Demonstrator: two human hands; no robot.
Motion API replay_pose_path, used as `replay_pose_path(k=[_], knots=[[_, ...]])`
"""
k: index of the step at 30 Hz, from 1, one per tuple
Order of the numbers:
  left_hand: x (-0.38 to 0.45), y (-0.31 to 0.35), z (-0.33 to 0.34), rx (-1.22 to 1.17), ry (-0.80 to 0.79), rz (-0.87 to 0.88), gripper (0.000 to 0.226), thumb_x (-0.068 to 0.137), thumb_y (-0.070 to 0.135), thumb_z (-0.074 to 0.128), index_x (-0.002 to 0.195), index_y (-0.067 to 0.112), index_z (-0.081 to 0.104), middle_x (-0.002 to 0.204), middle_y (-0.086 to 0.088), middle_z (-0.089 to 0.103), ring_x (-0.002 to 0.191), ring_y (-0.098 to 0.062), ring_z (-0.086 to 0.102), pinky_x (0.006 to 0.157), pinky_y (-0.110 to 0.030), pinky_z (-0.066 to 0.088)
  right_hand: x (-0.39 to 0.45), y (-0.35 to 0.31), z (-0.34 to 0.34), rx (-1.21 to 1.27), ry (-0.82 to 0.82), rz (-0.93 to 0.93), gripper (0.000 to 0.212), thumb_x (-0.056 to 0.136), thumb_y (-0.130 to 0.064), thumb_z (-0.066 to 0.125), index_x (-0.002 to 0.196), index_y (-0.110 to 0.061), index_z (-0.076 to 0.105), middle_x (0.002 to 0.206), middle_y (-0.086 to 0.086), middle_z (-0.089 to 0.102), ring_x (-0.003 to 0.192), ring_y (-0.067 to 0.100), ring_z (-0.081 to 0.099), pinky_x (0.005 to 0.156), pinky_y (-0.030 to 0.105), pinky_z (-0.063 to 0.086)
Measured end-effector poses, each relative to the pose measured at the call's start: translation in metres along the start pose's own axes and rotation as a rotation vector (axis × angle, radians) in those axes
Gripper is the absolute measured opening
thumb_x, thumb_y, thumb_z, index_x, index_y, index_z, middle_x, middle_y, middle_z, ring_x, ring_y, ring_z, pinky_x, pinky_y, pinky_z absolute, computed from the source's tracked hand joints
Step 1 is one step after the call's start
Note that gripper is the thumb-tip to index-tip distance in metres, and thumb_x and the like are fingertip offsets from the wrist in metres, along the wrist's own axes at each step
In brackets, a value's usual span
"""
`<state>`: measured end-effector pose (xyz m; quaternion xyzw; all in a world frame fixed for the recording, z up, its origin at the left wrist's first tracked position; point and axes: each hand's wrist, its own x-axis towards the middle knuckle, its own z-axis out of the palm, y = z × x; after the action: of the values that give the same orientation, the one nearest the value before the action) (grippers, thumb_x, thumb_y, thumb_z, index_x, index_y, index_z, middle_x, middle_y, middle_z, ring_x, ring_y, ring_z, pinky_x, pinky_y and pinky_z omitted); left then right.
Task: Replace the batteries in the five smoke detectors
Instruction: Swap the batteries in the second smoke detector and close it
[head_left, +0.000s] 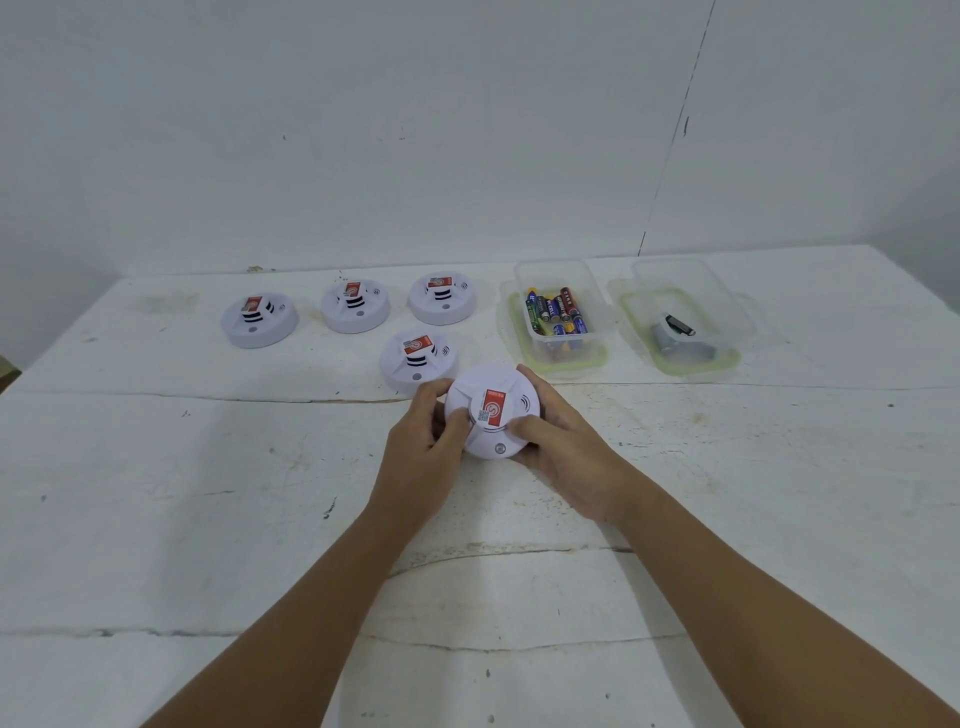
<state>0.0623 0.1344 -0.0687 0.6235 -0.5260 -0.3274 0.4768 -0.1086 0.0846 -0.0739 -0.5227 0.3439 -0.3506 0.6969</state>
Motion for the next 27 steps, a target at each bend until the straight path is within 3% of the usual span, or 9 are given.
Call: replay_pose_path(k=[4,10,15,19,23,27], knots=[[0.0008,-0.0007,0.0006,0.004,0.004,-0.009,0.025,0.104,0.018,0.052,0.126,0.026,0.060,0.100,0.008,0.073,0.084,-0.015,0.068,0.068,-0.038,0.056,-0.0006,-0.0015,0.0013,0.010,0.005,-0.005,0.056,0.105,0.008,0.040,0.147,-0.027,0.050,0.138,0.003,0.068,0.128,0.026,0.064,0.102,0.038,0.056],[0.0007,-0.0001,0.0005,-0.006,0.002,-0.016,0.024,0.104,0.018,0.052,0.126,0.025,0.060,0.104,0.009,0.073,0.085,-0.012,0.068,0.068,-0.034,0.057,-0.0013,-0.0040,0.0028,0.032,0.014,0.013,0.057,0.104,0.009,0.039,0.143,-0.030,0.052,0.132,-0.002,0.071,0.121,0.019,0.068,0.096,0.032,0.057],[0.0013,-0.0003,0.0009,-0.007,0.013,-0.014,0.023,0.104,0.018,0.053,0.119,0.034,0.060,0.095,0.006,0.073,0.083,-0.023,0.065,0.063,-0.036,0.053,-0.0028,-0.0053,0.0042,0.046,0.004,0.006,0.057,0.104,0.010,0.037,0.144,-0.028,0.052,0.134,-0.001,0.071,0.124,0.021,0.067,0.097,0.033,0.057],[0.0012,-0.0007,0.0008,-0.002,0.004,-0.017,0.023,0.104,0.020,0.052,0.123,0.030,0.060,0.099,0.007,0.074,0.085,-0.020,0.067,0.066,-0.038,0.056,-0.0033,-0.0067,0.0049,0.059,0.011,0.012,0.057,0.104,0.008,0.039,0.144,-0.031,0.051,0.134,-0.003,0.070,0.124,0.021,0.067,0.097,0.032,0.057],[0.0010,0.0002,0.0006,-0.006,-0.001,-0.014,0.024,0.104,0.019,0.052,0.125,0.027,0.060,0.100,0.007,0.073,0.083,-0.014,0.067,0.062,-0.026,0.053,-0.0039,-0.0080,0.0059,0.053,0.008,0.007,0.057,0.104,0.009,0.038,0.140,-0.032,0.054,0.132,-0.003,0.071,0.123,0.021,0.067,0.096,0.033,0.058],[0.0008,-0.0004,0.0006,-0.012,0.001,-0.010,0.024,0.104,0.019,0.052,0.124,0.029,0.060,0.100,0.008,0.073,0.084,-0.013,0.067,0.065,-0.028,0.055,-0.0033,-0.0074,0.0058,0.061,0.014,0.014,0.057,0.104,0.009,0.039,0.146,-0.028,0.051,0.136,0.002,0.069,0.125,0.023,0.066,0.098,0.034,0.057]])
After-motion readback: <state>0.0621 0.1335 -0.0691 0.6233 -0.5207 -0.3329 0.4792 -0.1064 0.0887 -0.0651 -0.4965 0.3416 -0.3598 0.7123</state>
